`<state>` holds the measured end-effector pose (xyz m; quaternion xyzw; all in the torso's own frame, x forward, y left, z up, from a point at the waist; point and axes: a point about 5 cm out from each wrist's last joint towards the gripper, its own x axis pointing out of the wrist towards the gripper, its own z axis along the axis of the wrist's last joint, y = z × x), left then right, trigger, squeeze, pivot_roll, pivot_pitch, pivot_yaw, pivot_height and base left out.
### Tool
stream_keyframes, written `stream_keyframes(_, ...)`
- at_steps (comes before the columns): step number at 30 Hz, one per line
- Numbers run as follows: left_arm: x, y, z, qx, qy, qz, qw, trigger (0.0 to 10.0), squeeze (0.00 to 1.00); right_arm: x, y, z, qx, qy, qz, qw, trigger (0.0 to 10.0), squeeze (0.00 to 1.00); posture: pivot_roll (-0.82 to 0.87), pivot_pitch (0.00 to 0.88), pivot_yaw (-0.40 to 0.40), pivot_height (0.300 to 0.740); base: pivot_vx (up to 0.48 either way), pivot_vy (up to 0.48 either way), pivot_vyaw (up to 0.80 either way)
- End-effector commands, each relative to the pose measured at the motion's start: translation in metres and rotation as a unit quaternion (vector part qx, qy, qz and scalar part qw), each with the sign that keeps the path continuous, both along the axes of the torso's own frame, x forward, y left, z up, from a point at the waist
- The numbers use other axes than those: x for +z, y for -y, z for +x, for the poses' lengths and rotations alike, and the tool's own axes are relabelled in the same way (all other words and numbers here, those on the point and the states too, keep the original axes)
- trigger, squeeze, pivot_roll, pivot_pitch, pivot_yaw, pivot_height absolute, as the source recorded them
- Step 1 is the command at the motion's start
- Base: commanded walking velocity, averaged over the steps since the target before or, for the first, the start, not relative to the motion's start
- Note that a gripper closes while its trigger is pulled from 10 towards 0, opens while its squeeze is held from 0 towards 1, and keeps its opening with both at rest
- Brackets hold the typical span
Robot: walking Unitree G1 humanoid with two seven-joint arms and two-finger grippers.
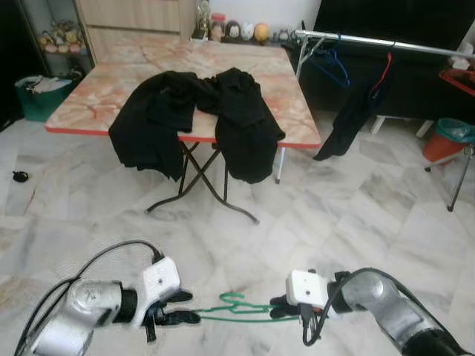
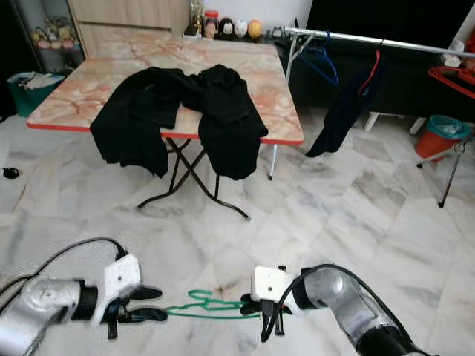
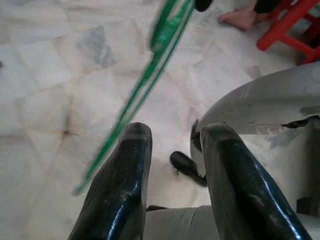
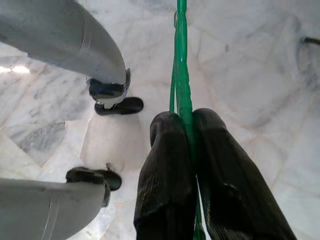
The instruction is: Hang hanger
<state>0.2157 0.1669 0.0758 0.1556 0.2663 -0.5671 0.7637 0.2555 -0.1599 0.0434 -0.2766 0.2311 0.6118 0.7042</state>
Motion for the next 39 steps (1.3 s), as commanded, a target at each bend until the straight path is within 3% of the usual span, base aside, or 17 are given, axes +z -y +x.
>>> stream_keyframes(1, 0.001, 0.007, -0.001, -0.005, -0.004, -0.016, 1.000, 10.0, 0.00, 0.010, 0.004, 0.009, -0.016, 0.020, 0.014, 1.000, 0.0, 0.00, 0.15, 0.000, -0.093, 0.740, 0.000, 0.000, 0.00)
stream_keyframes(7, 0.001, 0.011, 0.000, 0.006, -0.018, -0.043, 0.999, 10.0, 0.00, 0.018, -0.001, 0.014, -0.020, 0.033, 0.049, 0.998, 0.0, 0.00, 0.15, 0.000, -0.092, 0.740, 0.000, 0.000, 0.00)
stream_keyframes(11, 0.002, 0.016, 0.012, 0.033, 0.013, -0.054, 0.998, 10.0, 0.00, 0.021, -0.004, 0.014, -0.014, 0.022, 0.066, 0.997, 0.0, 0.00, 0.15, 0.000, -0.093, 0.740, 0.000, 0.000, 0.00)
stream_keyframes(16, 0.006, 0.020, 0.024, 0.065, 0.050, -0.060, 0.995, 10.0, 0.00, 0.015, -0.001, 0.010, -0.002, 0.010, 0.042, 0.999, 0.0, 0.00, 0.15, 0.000, -0.096, 0.740, 0.000, 0.000, 0.00)
stream_keyframes(19, 0.006, 0.022, 0.022, 0.057, 0.040, -0.068, 0.995, 10.0, 0.00, 0.014, 0.000, 0.010, -0.002, 0.009, 0.041, 0.999, 0.0, 0.00, 0.16, 0.000, -0.098, 0.740, 0.000, 0.000, 0.00)
stream_keyframes(20, 0.005, 0.023, 0.020, 0.043, 0.040, -0.066, 0.996, 10.0, 1.00, 0.014, 0.000, 0.010, -0.002, 0.008, 0.041, 0.999, 0.0, 0.00, 0.15, 0.000, -0.097, 0.740, 0.000, 0.000, 0.00)
stream_keyframes(28, -0.004, 0.028, 0.017, 0.030, 0.035, -0.046, 0.998, 10.0, 1.00, 0.019, -0.002, 0.013, 0.003, 0.011, 0.050, 0.999, 0.0, 0.00, 0.15, 0.000, -0.099, 0.740, 0.000, 0.000, 0.00)
stream_keyframes(29, -0.005, 0.029, 0.017, 0.029, 0.036, -0.042, 0.998, 10.0, 0.00, 0.020, -0.003, 0.012, 0.005, 0.010, 0.051, 0.999, 0.0, 0.00, 0.15, 0.000, -0.099, 0.740, 0.000, 0.000, 0.00)
stream_keyframes(35, -0.015, 0.038, 0.021, 0.052, 0.045, -0.041, 0.997, 10.0, 0.00, 0.023, -0.006, 0.013, 0.010, 0.008, 0.064, 0.998, 0.0, 0.00, 0.15, 0.000, -0.099, 0.740, 0.000, 0.000, 0.00)
stream_keyframes(39, -0.015, 0.046, 0.020, 0.060, 0.036, -0.070, 0.995, 10.0, 0.00, 0.024, -0.006, 0.013, 0.010, 0.007, 0.066, 0.998, 0.0, 0.00, 0.15, 0.000, -0.099, 0.740, 0.000, 0.000, 0.00)
